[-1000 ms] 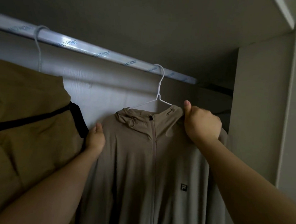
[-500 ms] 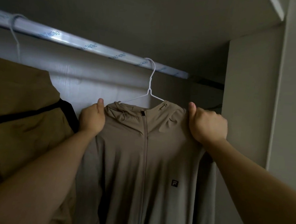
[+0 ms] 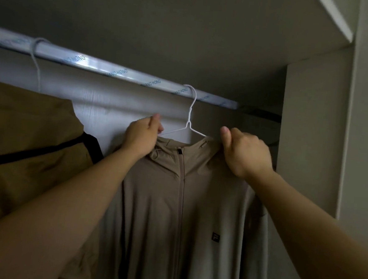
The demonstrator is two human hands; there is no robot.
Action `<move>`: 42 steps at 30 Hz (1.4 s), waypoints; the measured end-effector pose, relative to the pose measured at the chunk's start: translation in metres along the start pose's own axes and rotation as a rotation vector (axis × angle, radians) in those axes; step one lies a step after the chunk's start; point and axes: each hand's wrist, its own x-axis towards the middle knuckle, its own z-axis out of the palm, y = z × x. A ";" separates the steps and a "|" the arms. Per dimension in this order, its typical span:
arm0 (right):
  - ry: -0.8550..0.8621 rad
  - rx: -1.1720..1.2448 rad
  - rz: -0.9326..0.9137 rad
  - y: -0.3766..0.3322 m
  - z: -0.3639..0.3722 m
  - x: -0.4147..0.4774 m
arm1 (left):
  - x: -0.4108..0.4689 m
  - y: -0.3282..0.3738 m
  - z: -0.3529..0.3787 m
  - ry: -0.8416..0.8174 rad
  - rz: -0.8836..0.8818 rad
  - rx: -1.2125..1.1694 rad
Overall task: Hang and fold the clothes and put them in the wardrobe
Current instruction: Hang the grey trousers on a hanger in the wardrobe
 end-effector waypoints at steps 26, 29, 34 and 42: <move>-0.375 0.196 -0.024 -0.065 -0.035 -0.031 | -0.036 0.069 0.006 0.004 0.035 0.189; -0.444 0.258 0.063 -0.062 -0.036 -0.034 | -0.035 0.073 0.009 0.002 0.033 0.233; -0.729 0.379 0.115 -0.053 -0.067 -0.005 | -0.023 0.113 -0.001 -0.222 -0.206 0.294; -0.676 0.495 0.475 -0.009 -0.219 0.051 | -0.042 0.241 -0.057 -0.646 -0.504 0.257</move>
